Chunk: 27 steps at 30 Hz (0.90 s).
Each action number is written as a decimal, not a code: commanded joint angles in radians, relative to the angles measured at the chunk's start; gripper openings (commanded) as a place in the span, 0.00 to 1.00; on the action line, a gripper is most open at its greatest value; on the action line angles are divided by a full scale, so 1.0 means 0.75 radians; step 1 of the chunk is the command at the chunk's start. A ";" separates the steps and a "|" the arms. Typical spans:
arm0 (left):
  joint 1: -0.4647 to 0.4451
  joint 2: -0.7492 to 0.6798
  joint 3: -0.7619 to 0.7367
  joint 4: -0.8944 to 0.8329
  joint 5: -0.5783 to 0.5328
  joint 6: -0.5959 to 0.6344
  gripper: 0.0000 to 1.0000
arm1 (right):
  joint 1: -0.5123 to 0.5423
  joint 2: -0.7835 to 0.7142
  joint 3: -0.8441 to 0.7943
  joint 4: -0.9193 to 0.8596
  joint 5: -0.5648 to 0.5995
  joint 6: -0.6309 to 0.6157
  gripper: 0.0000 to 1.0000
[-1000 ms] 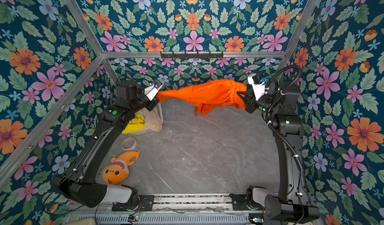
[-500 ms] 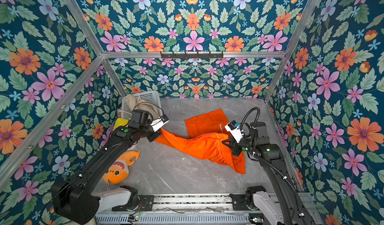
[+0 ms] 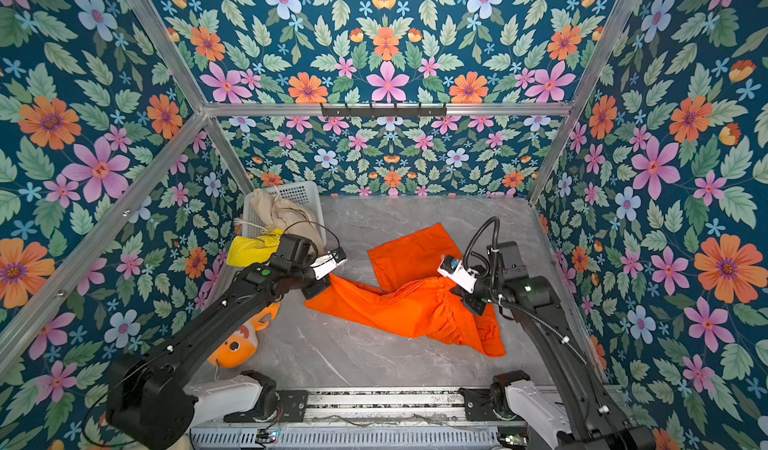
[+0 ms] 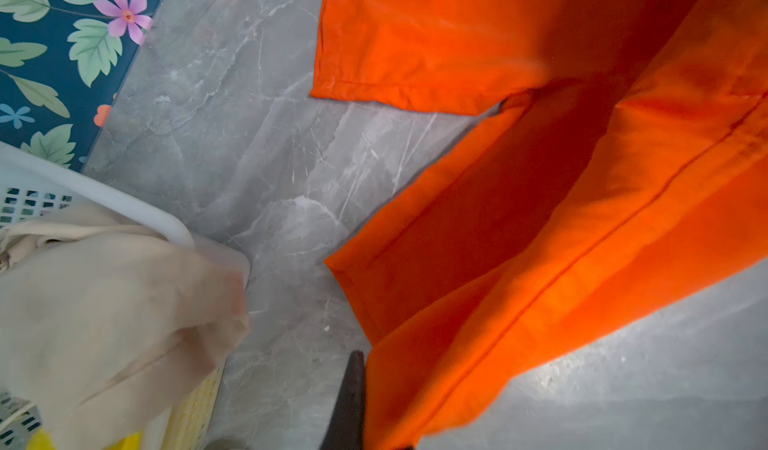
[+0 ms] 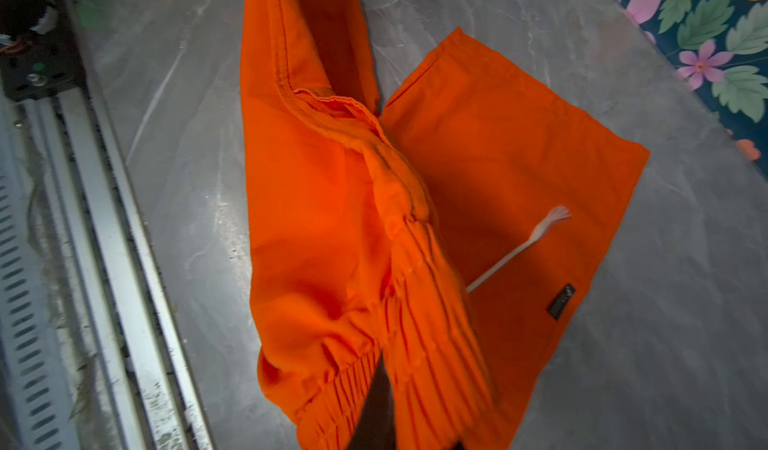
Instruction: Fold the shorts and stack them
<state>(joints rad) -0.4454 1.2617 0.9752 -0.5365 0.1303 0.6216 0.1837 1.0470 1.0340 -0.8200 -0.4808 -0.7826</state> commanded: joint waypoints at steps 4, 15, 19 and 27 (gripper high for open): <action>0.003 0.162 0.185 0.229 -0.099 -0.136 0.01 | -0.126 0.414 0.410 0.316 -0.089 -0.074 0.00; 0.003 0.086 0.082 0.171 -0.059 -0.014 0.02 | -0.030 0.297 0.289 0.167 -0.113 -0.212 0.00; 0.002 -0.011 -0.091 0.074 0.053 0.132 0.04 | 0.085 0.093 -0.043 0.119 -0.024 -0.411 0.00; -0.061 -0.089 -0.273 0.012 0.042 0.297 0.27 | 0.234 -0.057 -0.340 -0.067 0.192 -0.642 0.12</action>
<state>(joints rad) -0.4740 1.1992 0.7906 -0.4915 0.1612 0.7757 0.3374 1.0306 0.8211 -0.8085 -0.4091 -1.1664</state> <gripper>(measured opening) 0.225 0.082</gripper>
